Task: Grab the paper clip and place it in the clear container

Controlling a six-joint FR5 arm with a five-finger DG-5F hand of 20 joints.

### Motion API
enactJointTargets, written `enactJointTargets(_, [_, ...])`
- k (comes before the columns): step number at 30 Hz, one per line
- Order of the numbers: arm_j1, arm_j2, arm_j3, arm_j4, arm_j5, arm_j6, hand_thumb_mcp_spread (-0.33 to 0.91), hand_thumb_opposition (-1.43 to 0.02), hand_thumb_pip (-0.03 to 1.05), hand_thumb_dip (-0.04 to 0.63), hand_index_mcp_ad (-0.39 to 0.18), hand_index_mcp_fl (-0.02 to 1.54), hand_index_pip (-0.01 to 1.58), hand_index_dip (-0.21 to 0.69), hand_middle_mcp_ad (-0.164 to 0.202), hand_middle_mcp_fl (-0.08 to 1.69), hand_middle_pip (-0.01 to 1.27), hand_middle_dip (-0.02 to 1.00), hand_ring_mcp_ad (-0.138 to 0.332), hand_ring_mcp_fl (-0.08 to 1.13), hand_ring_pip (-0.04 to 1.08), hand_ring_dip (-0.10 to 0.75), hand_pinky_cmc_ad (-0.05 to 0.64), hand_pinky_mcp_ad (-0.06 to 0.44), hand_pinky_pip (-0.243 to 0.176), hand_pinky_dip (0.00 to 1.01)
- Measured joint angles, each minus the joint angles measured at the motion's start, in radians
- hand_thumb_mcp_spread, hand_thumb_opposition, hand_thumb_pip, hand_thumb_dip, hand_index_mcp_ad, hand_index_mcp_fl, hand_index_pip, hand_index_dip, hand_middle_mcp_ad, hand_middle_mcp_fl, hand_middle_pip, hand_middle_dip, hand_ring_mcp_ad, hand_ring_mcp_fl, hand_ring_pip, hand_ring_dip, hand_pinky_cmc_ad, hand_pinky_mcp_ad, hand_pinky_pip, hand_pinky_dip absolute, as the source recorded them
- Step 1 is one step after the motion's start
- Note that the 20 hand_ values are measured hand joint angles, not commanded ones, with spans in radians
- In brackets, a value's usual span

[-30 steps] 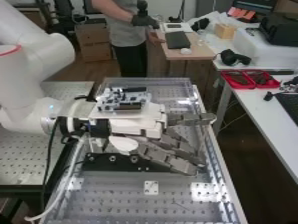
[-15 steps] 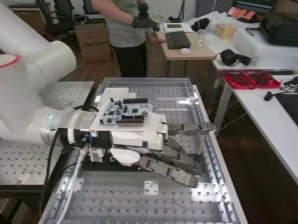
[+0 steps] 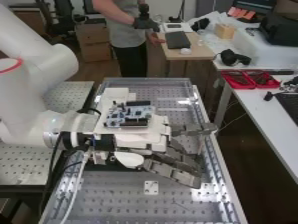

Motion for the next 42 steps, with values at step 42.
enactJointTargets(42, [-0.074, -0.104, 0.003, 0.105, -0.13, 0.02, 0.62, -0.9, 0.66, 0.288, -0.154, 0.04, 0.18, -0.185, -0.037, 0.62, 0.68, 0.72, 0.023, 0.48, 0.08, 0.501, 0.456, 0.25, 0.068, 0.19])
